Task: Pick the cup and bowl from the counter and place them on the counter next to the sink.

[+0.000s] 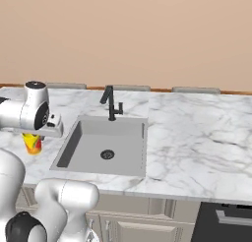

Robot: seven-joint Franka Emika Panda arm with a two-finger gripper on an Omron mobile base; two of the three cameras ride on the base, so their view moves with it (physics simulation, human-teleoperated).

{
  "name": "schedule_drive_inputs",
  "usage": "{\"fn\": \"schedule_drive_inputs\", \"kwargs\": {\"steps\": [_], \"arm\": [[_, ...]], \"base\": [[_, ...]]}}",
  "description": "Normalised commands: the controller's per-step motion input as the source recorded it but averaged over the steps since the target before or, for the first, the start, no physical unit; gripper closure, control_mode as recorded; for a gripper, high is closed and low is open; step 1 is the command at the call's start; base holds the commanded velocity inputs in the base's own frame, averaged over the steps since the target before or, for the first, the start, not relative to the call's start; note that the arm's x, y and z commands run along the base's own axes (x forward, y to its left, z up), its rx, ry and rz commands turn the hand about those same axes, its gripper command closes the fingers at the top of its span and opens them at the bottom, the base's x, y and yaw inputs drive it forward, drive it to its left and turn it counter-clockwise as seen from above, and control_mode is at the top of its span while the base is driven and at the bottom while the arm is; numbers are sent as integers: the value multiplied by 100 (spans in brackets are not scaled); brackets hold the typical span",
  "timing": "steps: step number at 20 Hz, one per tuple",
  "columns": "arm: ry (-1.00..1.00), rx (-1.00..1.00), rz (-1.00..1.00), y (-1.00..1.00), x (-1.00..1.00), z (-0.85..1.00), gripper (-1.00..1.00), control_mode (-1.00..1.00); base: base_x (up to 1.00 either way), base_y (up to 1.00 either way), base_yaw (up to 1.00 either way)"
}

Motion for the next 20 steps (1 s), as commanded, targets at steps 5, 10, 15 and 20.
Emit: {"fn": "schedule_drive_inputs", "kwargs": {"steps": [5, 10, 15, 20], "arm": [[0, -4, 0, 23, 13, -41, 100, -100], [0, -6, 0, 15, 25, -47, 100, -100], [0, -5, 0, 11, 33, -38, 100, -100], [1, -2, 0, 2, 32, -27, 100, -100]], "base": [[0, 0, 0], [0, 0, 0], [0, 0, 0], [0, 0, 0]]}}
